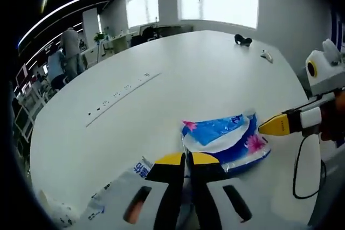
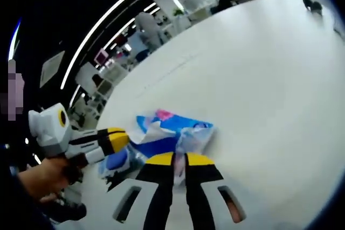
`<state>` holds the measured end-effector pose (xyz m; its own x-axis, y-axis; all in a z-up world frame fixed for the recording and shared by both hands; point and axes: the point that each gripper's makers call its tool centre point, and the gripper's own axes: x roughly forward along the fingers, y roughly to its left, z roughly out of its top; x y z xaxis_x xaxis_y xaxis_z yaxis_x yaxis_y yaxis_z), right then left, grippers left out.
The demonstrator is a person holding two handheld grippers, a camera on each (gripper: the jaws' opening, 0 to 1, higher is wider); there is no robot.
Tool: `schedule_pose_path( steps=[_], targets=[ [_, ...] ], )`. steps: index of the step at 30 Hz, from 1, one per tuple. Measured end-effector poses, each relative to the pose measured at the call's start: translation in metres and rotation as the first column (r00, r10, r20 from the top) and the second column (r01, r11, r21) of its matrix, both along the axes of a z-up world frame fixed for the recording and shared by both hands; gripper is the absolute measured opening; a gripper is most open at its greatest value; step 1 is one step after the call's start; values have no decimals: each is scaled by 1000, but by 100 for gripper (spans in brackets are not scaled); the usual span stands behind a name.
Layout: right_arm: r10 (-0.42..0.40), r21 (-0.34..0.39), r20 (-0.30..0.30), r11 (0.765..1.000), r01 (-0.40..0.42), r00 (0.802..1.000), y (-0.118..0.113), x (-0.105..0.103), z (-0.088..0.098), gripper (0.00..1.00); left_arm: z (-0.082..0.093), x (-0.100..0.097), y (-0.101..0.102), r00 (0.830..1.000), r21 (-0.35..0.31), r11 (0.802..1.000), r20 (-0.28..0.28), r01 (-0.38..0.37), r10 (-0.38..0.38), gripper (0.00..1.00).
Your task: Arrange the tabletop items into an orderly group along one side of the table until the central work area is clear of visible clutter.
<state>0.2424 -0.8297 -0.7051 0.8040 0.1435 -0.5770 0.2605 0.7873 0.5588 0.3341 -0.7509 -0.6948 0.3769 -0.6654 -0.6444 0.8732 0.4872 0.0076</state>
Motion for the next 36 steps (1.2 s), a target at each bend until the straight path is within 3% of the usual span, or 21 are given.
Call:
schedule_pose_path(
  steps=[11, 20, 32, 36],
  targets=[
    [-86, -20, 9, 996, 86, 996, -43, -41, 10, 0, 3, -43, -41, 998, -29, 998, -13, 63, -63, 2],
    [-142, -65, -19, 988, 140, 990, -73, -78, 4, 0, -7, -82, -66, 994, -59, 994, -50, 89, -92, 3],
    [-197, -94, -51, 977, 192, 979, -88, -106, -14, 1, -26, -116, -75, 993, -40, 998, -104, 50, -54, 5],
    [-221, -118, -48, 970, 215, 974, -97, -111, -16, 1, -28, -124, -77, 991, -46, 996, -109, 78, -83, 9]
  ],
)
